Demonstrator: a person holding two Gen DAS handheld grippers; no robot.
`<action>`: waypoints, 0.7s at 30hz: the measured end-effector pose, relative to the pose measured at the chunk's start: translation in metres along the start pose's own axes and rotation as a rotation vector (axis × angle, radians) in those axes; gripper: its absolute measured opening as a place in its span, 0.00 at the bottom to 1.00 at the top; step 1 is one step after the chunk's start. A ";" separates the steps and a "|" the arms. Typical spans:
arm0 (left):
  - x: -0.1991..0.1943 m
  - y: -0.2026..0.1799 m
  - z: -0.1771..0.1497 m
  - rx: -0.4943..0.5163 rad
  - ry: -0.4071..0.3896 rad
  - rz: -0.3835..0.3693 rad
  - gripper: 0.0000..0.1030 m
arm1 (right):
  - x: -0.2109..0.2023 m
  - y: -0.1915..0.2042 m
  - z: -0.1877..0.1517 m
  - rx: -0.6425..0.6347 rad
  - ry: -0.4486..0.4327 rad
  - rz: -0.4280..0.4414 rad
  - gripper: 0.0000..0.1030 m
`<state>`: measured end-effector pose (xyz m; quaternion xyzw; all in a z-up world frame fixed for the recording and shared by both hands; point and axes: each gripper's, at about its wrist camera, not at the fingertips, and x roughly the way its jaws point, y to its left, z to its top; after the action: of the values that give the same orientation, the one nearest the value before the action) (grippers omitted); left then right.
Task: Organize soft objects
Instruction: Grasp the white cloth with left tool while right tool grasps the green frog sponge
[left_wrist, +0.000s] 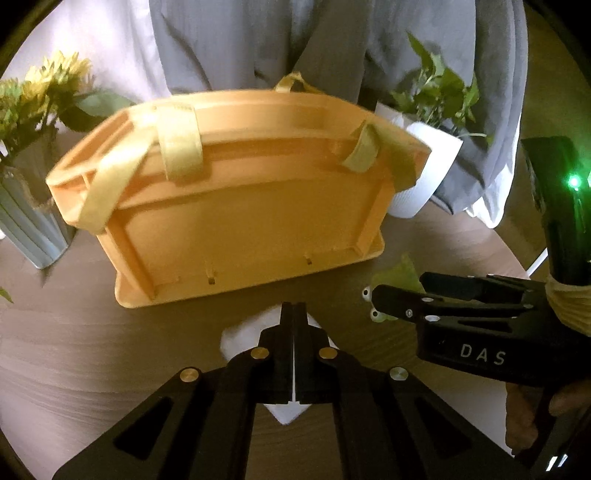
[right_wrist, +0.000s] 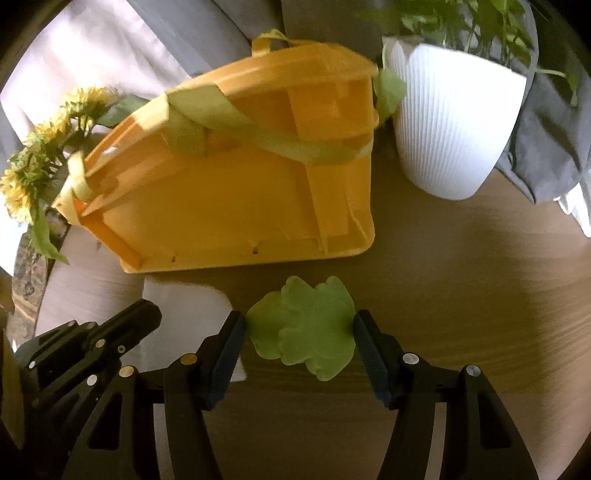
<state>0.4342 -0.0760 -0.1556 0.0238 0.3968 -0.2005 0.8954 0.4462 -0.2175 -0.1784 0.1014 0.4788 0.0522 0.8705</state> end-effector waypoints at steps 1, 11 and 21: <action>-0.002 0.000 0.000 0.003 -0.006 0.002 0.02 | -0.003 -0.001 -0.001 -0.001 -0.004 0.002 0.60; 0.012 0.003 -0.013 -0.015 0.094 -0.022 0.34 | -0.012 0.002 -0.004 -0.015 -0.005 -0.001 0.60; 0.041 -0.007 -0.024 0.013 0.184 0.014 0.56 | -0.005 -0.007 -0.009 0.007 0.017 -0.011 0.60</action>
<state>0.4399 -0.0914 -0.2010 0.0507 0.4758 -0.1936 0.8565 0.4358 -0.2237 -0.1810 0.1014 0.4870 0.0467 0.8662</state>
